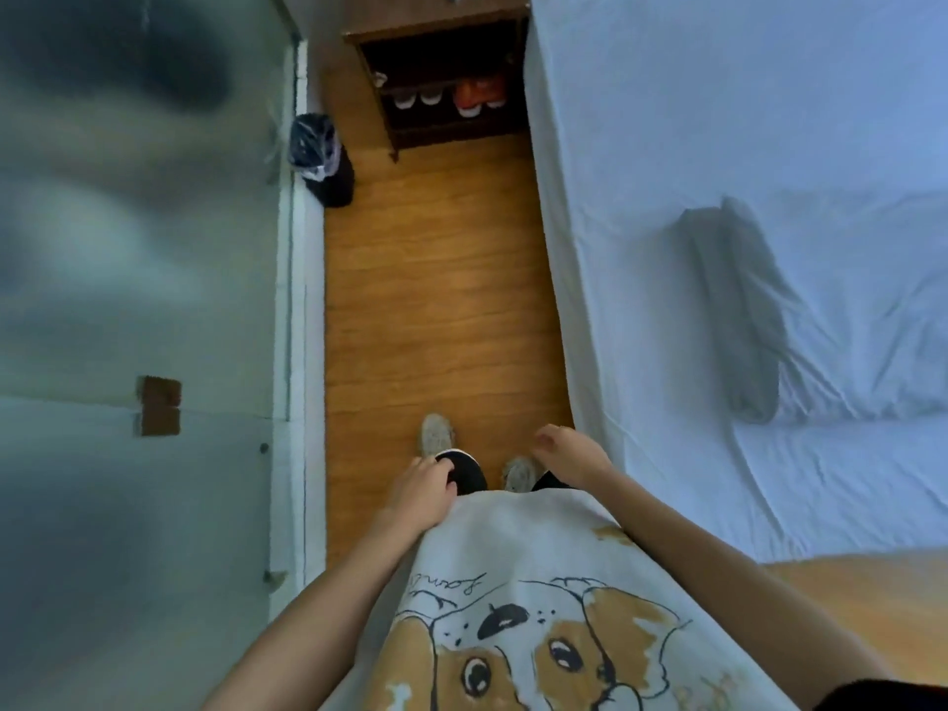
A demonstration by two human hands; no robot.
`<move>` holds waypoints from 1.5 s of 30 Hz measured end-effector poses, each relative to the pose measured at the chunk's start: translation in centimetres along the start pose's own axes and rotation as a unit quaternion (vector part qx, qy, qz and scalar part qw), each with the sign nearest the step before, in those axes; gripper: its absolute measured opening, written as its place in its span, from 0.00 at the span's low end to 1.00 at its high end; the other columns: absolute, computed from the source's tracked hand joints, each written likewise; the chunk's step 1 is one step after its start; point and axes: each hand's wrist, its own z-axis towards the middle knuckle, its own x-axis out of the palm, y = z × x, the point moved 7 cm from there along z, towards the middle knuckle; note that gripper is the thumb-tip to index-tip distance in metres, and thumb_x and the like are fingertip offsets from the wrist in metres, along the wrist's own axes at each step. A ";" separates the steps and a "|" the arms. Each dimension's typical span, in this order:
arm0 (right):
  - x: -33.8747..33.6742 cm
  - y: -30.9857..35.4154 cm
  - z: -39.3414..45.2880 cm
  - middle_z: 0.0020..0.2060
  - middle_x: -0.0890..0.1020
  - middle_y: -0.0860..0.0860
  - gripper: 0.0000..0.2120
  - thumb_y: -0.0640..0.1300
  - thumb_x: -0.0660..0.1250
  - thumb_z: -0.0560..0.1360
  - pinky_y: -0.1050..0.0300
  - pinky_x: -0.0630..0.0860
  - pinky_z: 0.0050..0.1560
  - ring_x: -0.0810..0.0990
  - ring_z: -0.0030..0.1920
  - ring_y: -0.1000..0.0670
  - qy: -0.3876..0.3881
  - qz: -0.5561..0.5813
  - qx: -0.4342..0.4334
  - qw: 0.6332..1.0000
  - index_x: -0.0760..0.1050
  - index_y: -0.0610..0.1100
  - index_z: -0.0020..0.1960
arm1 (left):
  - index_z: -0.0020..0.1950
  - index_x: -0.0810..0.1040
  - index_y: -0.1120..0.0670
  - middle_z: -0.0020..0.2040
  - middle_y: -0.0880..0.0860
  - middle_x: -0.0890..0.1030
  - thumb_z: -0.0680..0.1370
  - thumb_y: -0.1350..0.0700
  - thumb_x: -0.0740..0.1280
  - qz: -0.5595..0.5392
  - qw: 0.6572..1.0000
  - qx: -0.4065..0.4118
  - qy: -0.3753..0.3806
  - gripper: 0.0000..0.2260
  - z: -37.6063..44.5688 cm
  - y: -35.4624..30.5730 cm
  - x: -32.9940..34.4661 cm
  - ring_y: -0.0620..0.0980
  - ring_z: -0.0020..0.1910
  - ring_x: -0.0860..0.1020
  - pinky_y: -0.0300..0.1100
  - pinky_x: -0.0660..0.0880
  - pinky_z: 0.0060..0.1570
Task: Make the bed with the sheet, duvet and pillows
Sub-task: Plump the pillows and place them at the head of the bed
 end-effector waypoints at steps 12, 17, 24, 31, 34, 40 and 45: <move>-6.9 -3.4 3.2 0.60 0.78 0.47 0.15 0.46 0.58 0.80 0.56 0.72 0.55 0.76 0.59 0.46 -0.149 0.231 0.270 0.923 0.73 0.45 0.64 | 0.68 0.71 0.52 0.64 0.55 0.75 0.80 0.53 0.56 0.232 0.936 0.241 0.113 0.17 20.6 -4.5 -15.1 0.56 0.63 0.72 0.47 0.69 0.58; -7.0 -2.8 2.8 0.57 0.79 0.47 0.14 0.47 0.59 0.80 0.56 0.70 0.46 0.77 0.54 0.46 -0.188 0.314 0.325 0.872 0.73 0.45 0.63 | 0.67 0.72 0.52 0.63 0.53 0.77 0.81 0.51 0.56 0.276 0.912 0.282 0.109 0.16 27.2 -8.5 -20.3 0.54 0.60 0.75 0.47 0.72 0.55; -6.5 -6.8 4.1 0.62 0.78 0.48 0.17 0.48 0.59 0.79 0.54 0.73 0.56 0.77 0.59 0.47 -0.171 0.397 0.373 0.821 0.71 0.45 0.67 | 0.68 0.71 0.53 0.63 0.54 0.77 0.81 0.51 0.57 0.346 0.871 0.322 0.134 0.17 31.6 -16.6 -20.8 0.54 0.59 0.76 0.48 0.75 0.57; -11.0 -14.8 6.3 0.58 0.80 0.46 0.15 0.47 0.60 0.78 0.55 0.73 0.52 0.77 0.56 0.44 -0.174 0.477 0.365 0.781 0.74 0.45 0.63 | 0.68 0.70 0.52 0.63 0.53 0.76 0.80 0.51 0.57 0.382 0.860 0.303 0.151 0.17 34.4 -27.2 -20.1 0.54 0.60 0.75 0.47 0.74 0.56; -13.7 -19.7 6.6 0.64 0.77 0.47 0.18 0.48 0.59 0.80 0.55 0.70 0.57 0.75 0.62 0.46 -0.198 0.486 0.372 0.765 0.71 0.44 0.67 | 0.68 0.71 0.53 0.63 0.54 0.76 0.81 0.51 0.58 0.378 0.863 0.298 0.153 0.17 36.2 -33.2 -19.6 0.54 0.61 0.74 0.47 0.73 0.57; -18.6 -31.6 5.4 0.64 0.75 0.44 0.20 0.49 0.58 0.80 0.50 0.71 0.56 0.73 0.63 0.42 -0.285 0.498 0.461 0.677 0.69 0.43 0.69 | 0.70 0.70 0.55 0.67 0.56 0.73 0.80 0.51 0.58 0.364 0.860 0.336 0.122 0.19 40.5 -47.2 -16.7 0.55 0.65 0.71 0.48 0.70 0.59; -22.0 -40.7 5.3 0.69 0.69 0.42 0.28 0.55 0.63 0.78 0.46 0.68 0.62 0.67 0.68 0.40 -0.406 0.489 0.536 0.556 0.63 0.43 0.73 | 0.69 0.70 0.57 0.67 0.59 0.71 0.79 0.53 0.63 0.234 0.878 0.418 0.006 0.19 45.7 -58.7 -14.9 0.58 0.67 0.67 0.50 0.67 0.63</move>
